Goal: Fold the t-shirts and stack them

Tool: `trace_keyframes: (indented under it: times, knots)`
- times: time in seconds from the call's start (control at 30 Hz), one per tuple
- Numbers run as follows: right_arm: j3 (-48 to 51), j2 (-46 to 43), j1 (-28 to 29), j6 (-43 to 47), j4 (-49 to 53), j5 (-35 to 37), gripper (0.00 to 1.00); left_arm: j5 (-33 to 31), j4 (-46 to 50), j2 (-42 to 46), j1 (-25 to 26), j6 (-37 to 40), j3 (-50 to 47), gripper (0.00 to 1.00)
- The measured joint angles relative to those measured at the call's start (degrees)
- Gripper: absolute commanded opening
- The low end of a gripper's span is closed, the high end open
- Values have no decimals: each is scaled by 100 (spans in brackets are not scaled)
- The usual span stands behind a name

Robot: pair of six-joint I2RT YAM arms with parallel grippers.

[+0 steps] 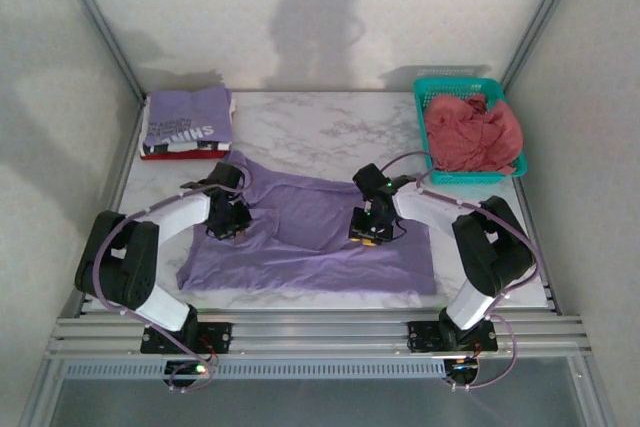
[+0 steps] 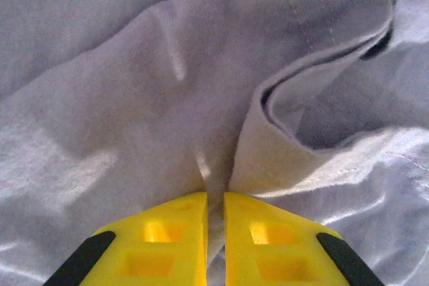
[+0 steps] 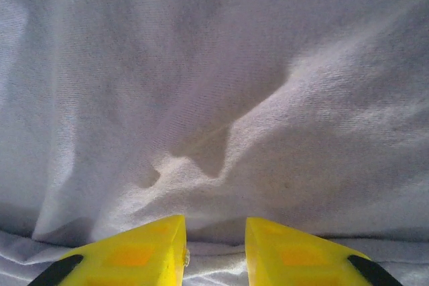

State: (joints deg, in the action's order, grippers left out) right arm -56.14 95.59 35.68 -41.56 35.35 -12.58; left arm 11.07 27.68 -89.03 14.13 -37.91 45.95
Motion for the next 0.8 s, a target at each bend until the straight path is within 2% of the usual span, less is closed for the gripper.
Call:
trace_keyframes:
  times: [0.2, 0.37, 0.53, 0.67, 0.8]
  knots:
    - [55, 94, 238, -109, -212, -79, 30, 0, -192, -39, -48, 26, -37, 15]
    - [13, 127, 297, -125, -131, -52, 31, -4, -17, -15, -50, 68, 133, 27]
    - [-380, -48, 216, -50, 262, 96, 33, -46, 599, -15, -216, 269, 1272, 37]
    - [-780, -363, -15, 76, 503, 197, 33, -44, 732, -74, -610, 538, 2243, 40]
    - [-1014, -428, -221, 203, 614, 225, 33, 20, 621, -549, -848, 739, 2575, 41]
